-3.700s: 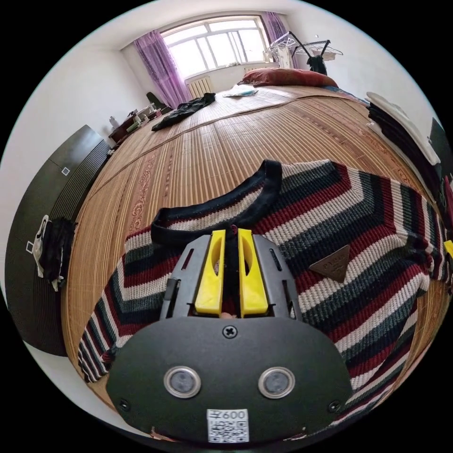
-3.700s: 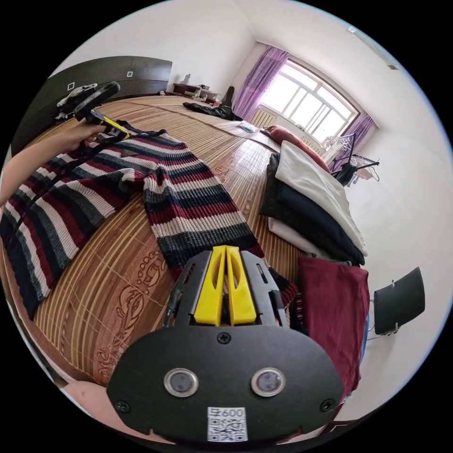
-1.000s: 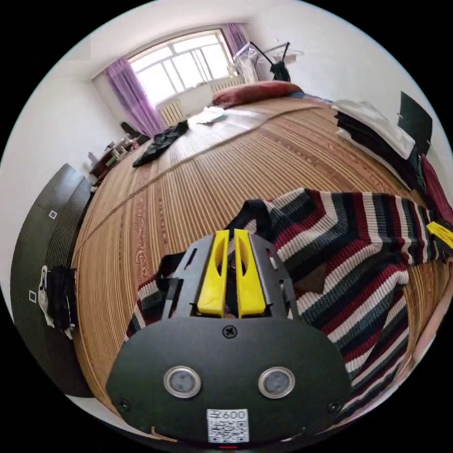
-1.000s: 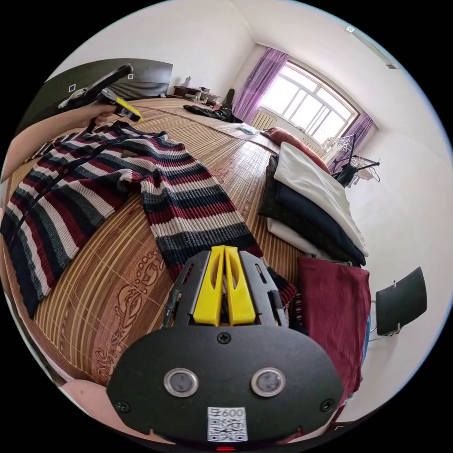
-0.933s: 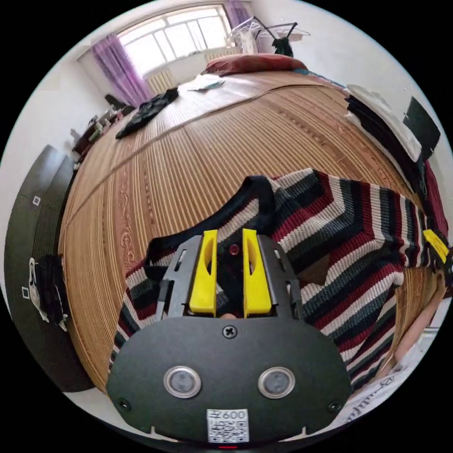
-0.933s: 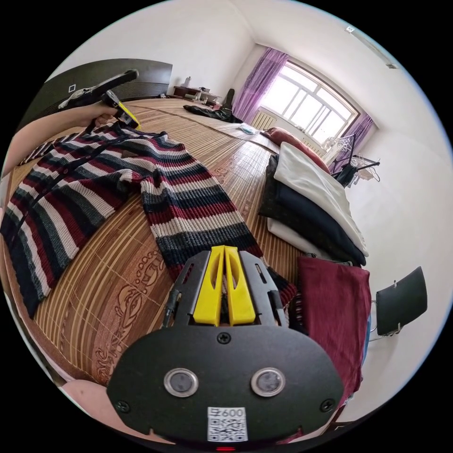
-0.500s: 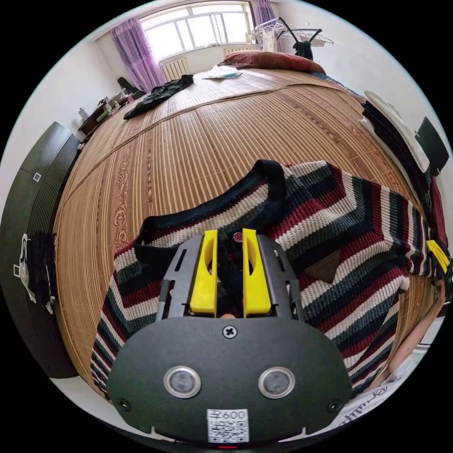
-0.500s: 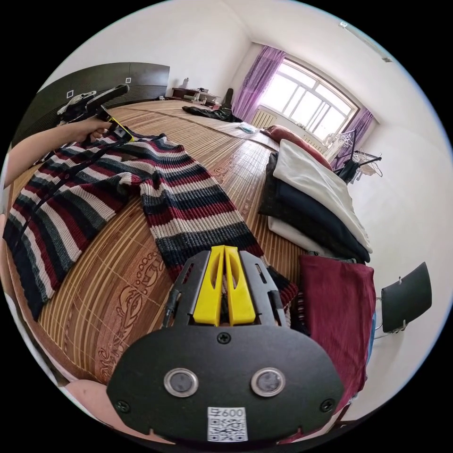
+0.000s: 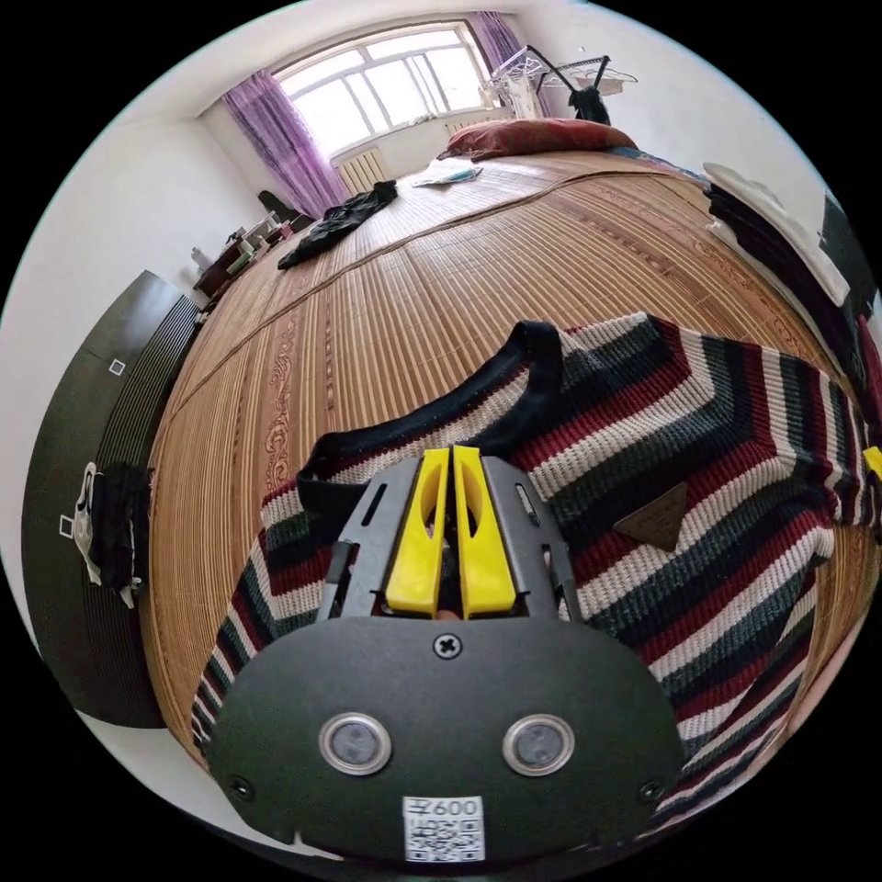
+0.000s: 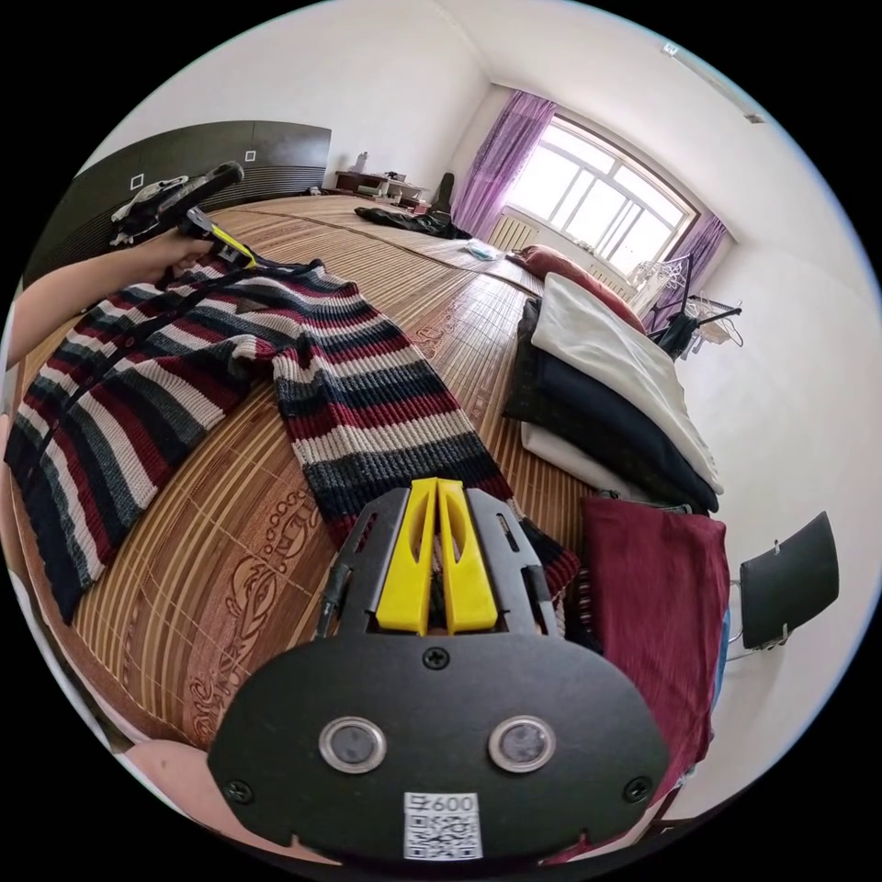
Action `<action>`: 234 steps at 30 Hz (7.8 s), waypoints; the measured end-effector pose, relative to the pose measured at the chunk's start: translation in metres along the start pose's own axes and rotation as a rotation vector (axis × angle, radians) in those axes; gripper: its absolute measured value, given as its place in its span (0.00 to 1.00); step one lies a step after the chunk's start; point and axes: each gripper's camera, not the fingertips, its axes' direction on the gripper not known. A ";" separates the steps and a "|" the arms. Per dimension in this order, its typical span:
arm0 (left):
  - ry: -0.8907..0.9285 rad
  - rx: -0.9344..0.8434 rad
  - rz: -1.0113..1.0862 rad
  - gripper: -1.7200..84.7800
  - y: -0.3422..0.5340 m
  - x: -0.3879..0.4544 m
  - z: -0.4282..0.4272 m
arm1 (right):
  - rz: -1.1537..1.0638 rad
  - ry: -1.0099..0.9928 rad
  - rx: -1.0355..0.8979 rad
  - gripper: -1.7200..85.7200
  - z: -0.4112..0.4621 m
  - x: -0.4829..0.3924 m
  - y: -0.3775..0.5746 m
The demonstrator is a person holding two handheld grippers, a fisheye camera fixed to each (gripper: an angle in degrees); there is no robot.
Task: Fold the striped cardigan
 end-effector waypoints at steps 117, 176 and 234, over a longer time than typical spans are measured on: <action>0.024 0.157 -0.186 0.03 0.110 -0.006 0.043 | 0.012 -0.011 -0.001 0.01 -0.009 0.005 -0.004; -0.055 -0.004 -0.221 0.03 0.198 -0.059 0.223 | 0.065 -0.054 -0.017 0.01 0.002 -0.023 -0.001; 0.588 0.288 -0.642 0.04 1.013 -0.079 0.206 | 0.461 -0.496 0.012 0.01 -0.164 -0.201 0.208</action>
